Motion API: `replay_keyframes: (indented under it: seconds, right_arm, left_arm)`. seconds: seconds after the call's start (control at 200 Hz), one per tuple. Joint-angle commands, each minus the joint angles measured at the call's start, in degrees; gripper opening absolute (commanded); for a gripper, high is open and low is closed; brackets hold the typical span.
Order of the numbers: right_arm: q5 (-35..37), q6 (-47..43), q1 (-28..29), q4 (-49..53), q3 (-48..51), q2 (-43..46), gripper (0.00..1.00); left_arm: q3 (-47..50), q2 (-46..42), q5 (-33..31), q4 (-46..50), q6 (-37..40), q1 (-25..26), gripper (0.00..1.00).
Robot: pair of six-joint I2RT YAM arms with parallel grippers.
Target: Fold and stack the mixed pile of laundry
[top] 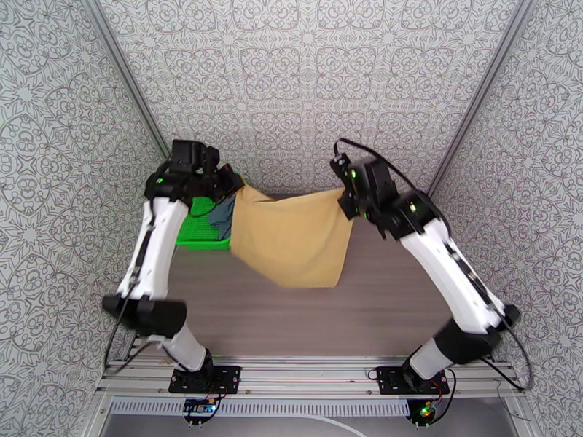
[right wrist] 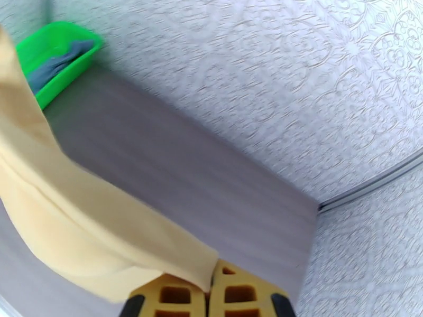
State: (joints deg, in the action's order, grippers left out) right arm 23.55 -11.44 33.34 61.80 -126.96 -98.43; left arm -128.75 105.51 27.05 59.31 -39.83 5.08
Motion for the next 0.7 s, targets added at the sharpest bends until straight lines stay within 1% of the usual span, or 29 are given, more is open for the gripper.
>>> replay_keyframes:
  seconds: [0.0, 0.04, 0.09, 0.13, 0.175, 0.26, 0.31, 0.345, 0.385, 0.445, 0.525, 0.53, 0.61, 0.675, 0.695]
  right_arm:
    - [-1.13, -5.18, -3.32, 2.39, -17.14, -7.86, 0.0]
    - [-1.3, -5.57, -3.93, 3.6, -23.61, -10.7, 0.0]
    - [-2.3, -5.76, -4.54, 2.7, -26.79, -11.63, 0.0]
    - [-3.31, -5.87, -4.66, 1.69, -26.58, -11.04, 0.0]
    - [-4.17, -5.88, -4.67, 0.45, -24.91, -9.86, 0.0]
    - [-5.44, -5.88, -4.61, -1.3, -18.0, -6.73, 0.0]
    - [-5.49, -5.56, -4.63, -3.02, -10.73, -4.31, 0.0]
    - [-6.04, -5.08, -4.67, -4.56, -5.32, -2.3, 0.0]
    - [-7.08, -4.25, -4.69, -6.97, 1.11, 0.35, 0.0]
    - [-9.24, -2.23, -4.63, -10.98, 13.26, 5.03, 0.0]
    - [-13.19, 2.33, -4.6, -16.8, 30.64, 11.92, 0.0]
    - [-13.19, 2.33, -4.6, -16.8, 30.64, 11.92, 0.0]
    - [-17.56, 8.0, -4.27, -21.36, 45.98, 17.6, 0.0]
    - [-21.15, 13.49, -3.04, -24.14, 56.84, 21.21, 0.0]
    - [-21.81, 14.71, -2.74, -24.56, 58.77, 21.79, 0.0]
  left_arm:
    - [-12.76, 7.28, 6.21, -3.28, -3.56, -0.5, 0.0]
    - [-17.32, 10.18, 7.21, -3.48, -4.9, -0.47, 0.0]
    - [-21.65, 12.85, 8.31, -4.2, -6.67, -0.6, 0.0]
    - [-22.92, 13.73, 8.96, -5.34, -7.76, -0.5, 0.0]
    - [-22.07, 13.61, 9.31, -6.52, -8.24, -0.35, 0.0]
    - [-15.78, 11.17, 8.81, -7.79, -6.48, 0.33, 0.0]
    - [-8.31, 8.21, 8.4, -10.19, -5.41, 0.68, 0.0]
    - [-1.79, 5.34, 8.29, -13.55, -5.32, 0.82, 0.0]
    - [7.92, 1.61, 8.44, -19.03, -6.15, 0.89, 0.0]
    - [24.08, -4.18, 8.64, -28.28, -8.41, 0.88, 0.0]
    - [41.12, -10.02, 8.32, -36.73, -10.32, 0.72, 0.0]
    - [42.09, -10.3, 8.3, -37.12, -10.38, 0.72, 0.0]
    - [56.21, -14.13, 7.74, -42.85, -11.42, 0.76, 0.0]
    - [65.39, -15.85, 7.87, -46.44, -12.03, 1.18, 0.0]
    - [67.76, -16.22, 7.93, -47.34, -12.19, 1.37, 0.0]
